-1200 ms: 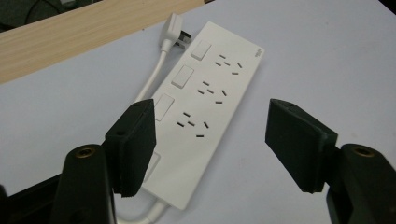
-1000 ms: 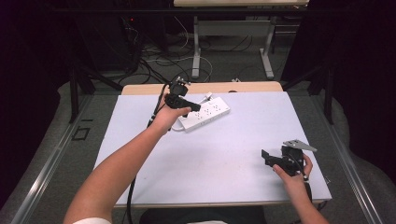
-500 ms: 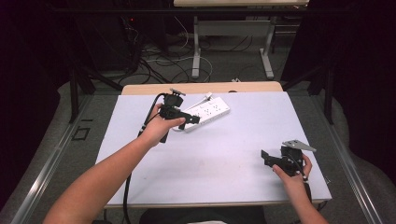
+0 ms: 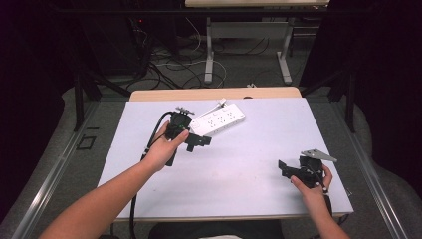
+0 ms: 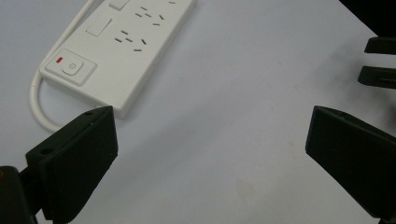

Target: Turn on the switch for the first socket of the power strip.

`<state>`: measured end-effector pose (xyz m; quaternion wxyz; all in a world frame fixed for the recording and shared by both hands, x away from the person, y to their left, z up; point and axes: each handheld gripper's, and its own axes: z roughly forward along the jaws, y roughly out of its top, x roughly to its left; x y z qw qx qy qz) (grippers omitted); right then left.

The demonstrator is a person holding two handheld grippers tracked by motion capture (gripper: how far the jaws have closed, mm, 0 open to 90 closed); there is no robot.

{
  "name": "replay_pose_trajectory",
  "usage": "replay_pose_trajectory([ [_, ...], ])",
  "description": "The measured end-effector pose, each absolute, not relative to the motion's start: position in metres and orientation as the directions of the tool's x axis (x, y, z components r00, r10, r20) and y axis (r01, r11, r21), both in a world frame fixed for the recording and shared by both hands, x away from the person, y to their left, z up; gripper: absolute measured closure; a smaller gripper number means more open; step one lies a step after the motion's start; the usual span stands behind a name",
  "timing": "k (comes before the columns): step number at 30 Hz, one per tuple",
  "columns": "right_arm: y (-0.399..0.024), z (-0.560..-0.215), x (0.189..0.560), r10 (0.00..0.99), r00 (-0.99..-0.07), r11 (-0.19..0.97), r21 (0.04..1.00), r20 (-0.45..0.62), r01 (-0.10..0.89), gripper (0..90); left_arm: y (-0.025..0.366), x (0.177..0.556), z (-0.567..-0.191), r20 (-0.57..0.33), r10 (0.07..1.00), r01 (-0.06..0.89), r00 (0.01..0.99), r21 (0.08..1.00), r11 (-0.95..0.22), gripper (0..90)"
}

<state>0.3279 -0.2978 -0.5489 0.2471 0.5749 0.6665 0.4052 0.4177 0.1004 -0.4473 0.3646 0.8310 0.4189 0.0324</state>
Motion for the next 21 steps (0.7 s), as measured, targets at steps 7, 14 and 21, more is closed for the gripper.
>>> replay_pose_trajectory([
  [7, -0.297, -0.549, 0.328, 0.966, -0.22, 0.014, 0.825, 0.135, 0.565, 12.8, 0.102, 0.396, -0.453, -0.261, 0.707, 0.667, 0.657, 0.638, -0.384, 3.4],
  [14, -0.297, -0.549, 0.328, 0.966, -0.223, 0.019, 0.825, 0.131, 0.565, 12.8, 0.115, 0.377, -0.461, -0.254, 0.722, 0.661, 0.644, 0.66, -0.357, 3.4],
  [21, -0.296, -0.549, 0.328, 0.966, -0.223, 0.019, 0.825, 0.13, 0.564, 12.8, 0.137, 0.362, -0.471, -0.287, 0.737, 0.668, 0.612, 0.686, -0.287, 3.4],
])
